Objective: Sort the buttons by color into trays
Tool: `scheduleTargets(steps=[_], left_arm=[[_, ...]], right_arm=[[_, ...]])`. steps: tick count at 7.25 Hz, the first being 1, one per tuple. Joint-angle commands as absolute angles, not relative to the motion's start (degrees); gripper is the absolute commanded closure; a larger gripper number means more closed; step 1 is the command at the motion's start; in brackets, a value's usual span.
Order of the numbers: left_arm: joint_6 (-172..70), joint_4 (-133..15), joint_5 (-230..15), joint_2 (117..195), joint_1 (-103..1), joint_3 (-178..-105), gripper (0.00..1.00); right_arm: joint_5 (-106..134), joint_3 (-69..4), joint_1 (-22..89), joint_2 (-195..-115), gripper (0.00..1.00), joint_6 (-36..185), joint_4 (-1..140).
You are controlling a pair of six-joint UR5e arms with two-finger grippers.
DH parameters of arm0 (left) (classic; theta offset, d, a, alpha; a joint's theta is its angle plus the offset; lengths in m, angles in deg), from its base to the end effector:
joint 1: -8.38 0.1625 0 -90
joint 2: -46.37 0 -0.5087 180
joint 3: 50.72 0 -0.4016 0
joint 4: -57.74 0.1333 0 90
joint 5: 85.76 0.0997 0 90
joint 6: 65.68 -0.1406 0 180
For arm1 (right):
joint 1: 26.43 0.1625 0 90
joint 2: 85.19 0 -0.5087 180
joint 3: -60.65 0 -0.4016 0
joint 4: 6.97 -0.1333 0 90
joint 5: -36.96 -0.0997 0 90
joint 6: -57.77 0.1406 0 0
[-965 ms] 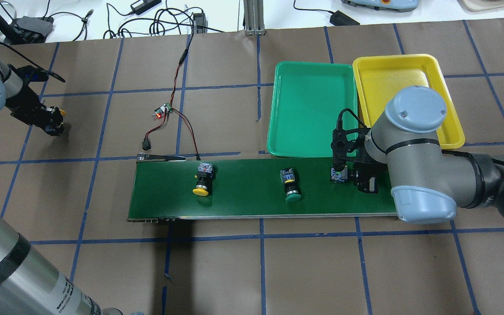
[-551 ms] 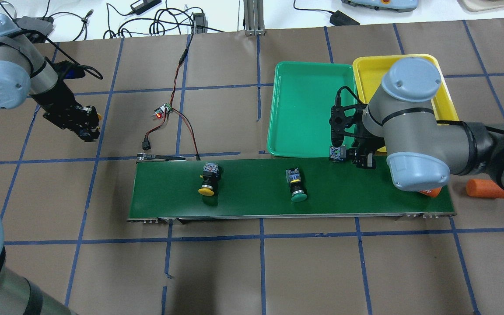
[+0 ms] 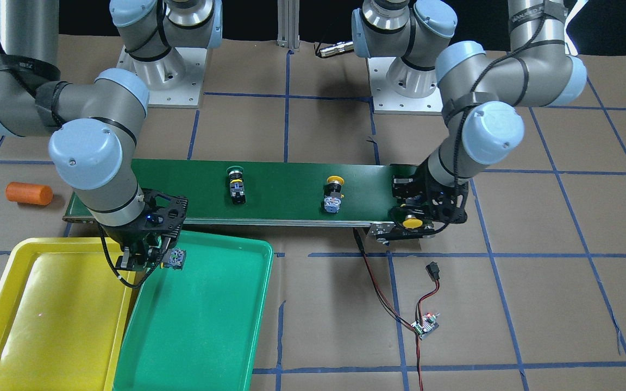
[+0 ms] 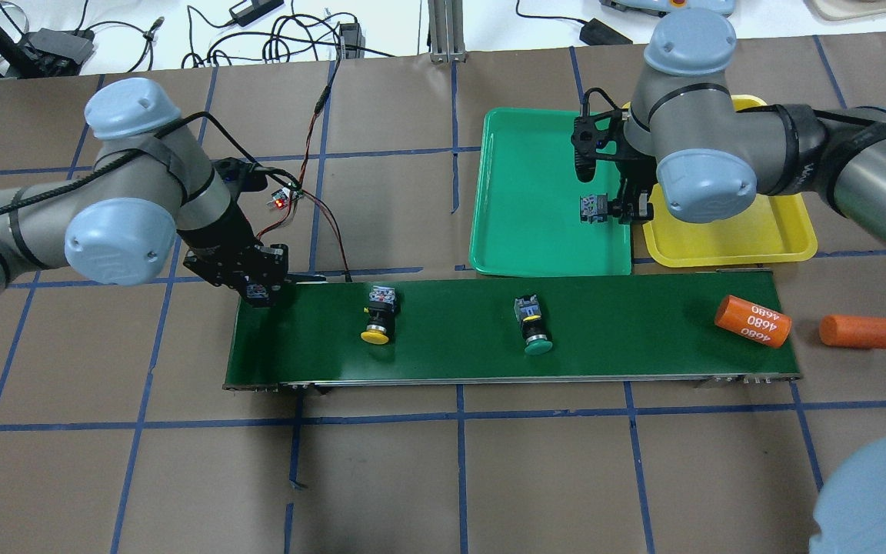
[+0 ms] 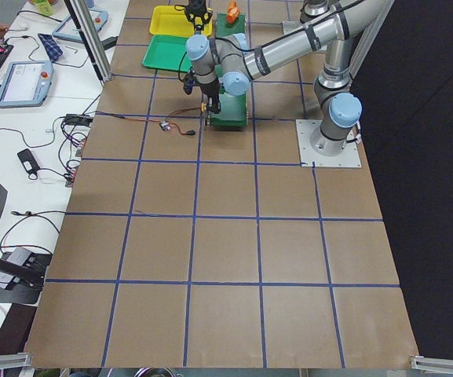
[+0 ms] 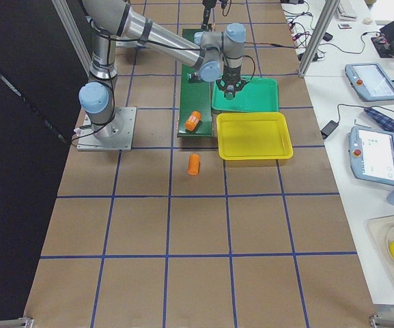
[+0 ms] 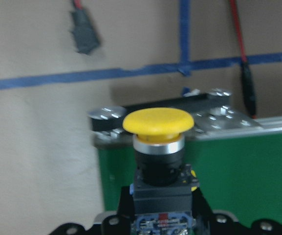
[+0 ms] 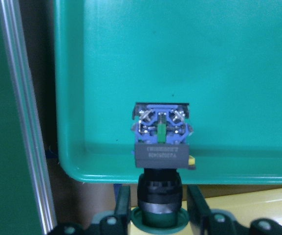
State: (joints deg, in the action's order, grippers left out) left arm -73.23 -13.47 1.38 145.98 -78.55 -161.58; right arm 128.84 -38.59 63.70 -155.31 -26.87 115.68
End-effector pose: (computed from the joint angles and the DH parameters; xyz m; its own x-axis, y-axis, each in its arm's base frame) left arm -0.1133 -0.5071 0.3027 -0.9950 0.0655 0.0750 0.0790 0.9778 0.1943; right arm 0.1301 -0.6317 0.3113 -0.0911 -0.9938 0.0644 -0.9953 0.0930 0.0268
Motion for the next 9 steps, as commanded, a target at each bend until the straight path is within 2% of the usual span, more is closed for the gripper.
scheduleTargets(steps=[1,2,3,4,5,7,9], left_arm=[[-68.5,-12.6,1.4,144.5,-82.9,-166.4,0.48],[-66.9,-9.8,1.4,144.1,-82.9,-168.0,0.17],[-66.3,-6.9,1.5,143.3,-82.9,-168.2,0.06],[-66.3,-6.9,1.6,142.3,-82.2,-166.4,0.0],[-66.3,-10.5,1.9,141.2,-81.0,-161.9,0.0],[-66.3,-27.6,2.0,139.5,-80.8,-147.1,0.0],[-66.3,-31.9,2.0,137.6,-81.0,-140.9,0.0]], right_arm=[[126.4,-35.9,63.7,-152.0,0.85,-26.9,116.2],[126.2,-35.9,63.7,-151.6,0.44,-26.9,116.2],[126.0,-36.5,63.7,-151.7,0.12,-26.9,116.1],[125.3,-36.7,63.7,-151.9,0.11,-26.8,115.6],[125.5,-36.7,63.6,-152.2,0.11,-26.7,115.3],[125.3,-38.6,63.4,-156.4,0.11,-26.0,111.3],[125.6,-43.3,63.7,-162.0,0.09,-13.3,110.7]])
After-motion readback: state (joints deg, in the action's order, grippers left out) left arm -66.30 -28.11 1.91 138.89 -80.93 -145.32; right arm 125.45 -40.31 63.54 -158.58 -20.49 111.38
